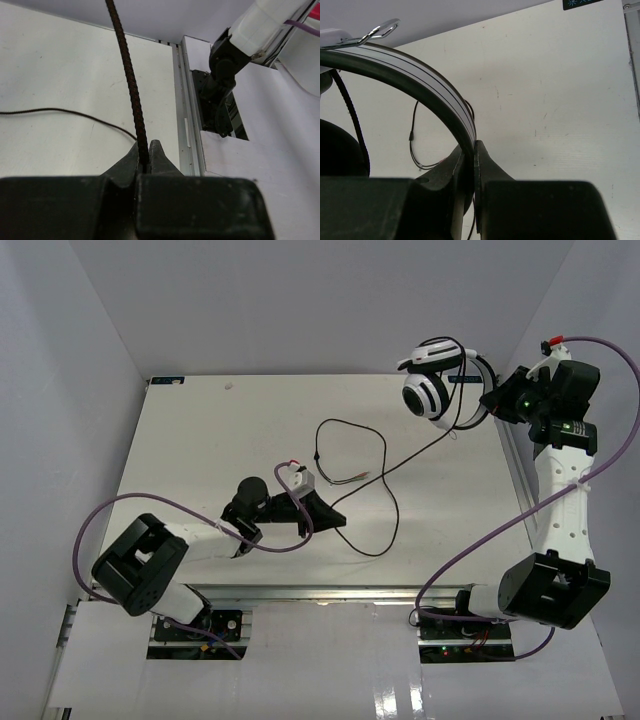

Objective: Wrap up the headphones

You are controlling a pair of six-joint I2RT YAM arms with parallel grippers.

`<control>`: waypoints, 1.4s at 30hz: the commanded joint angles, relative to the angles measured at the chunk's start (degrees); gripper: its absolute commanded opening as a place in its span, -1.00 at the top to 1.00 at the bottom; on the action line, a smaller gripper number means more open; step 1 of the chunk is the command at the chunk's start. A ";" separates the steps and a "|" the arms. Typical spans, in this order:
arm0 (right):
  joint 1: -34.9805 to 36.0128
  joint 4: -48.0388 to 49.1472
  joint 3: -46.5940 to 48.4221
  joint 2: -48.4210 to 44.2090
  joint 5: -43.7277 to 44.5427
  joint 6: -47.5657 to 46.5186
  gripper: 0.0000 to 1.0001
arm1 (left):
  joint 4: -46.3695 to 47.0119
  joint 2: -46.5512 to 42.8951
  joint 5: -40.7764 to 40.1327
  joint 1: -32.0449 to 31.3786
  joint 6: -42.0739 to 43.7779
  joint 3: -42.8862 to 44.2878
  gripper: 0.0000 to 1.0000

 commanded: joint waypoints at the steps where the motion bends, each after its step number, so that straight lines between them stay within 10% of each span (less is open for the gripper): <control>1: -0.32 6.88 -1.89 -1.25 1.31 2.38 0.85 | -1.72 -4.42 3.39 -2.47 0.00 1.63 1.00; 25: -0.09 9.41 -5.78 -2.29 5.17 4.29 0.85 | -19.66 -14.49 0.28 -12.77 8.34 3.47 1.00; 42: -0.70 11.89 -5.46 -8.89 -30.79 -3.67 0.85 | -16.70 -3.31 7.69 1.43 8.82 4.81 1.00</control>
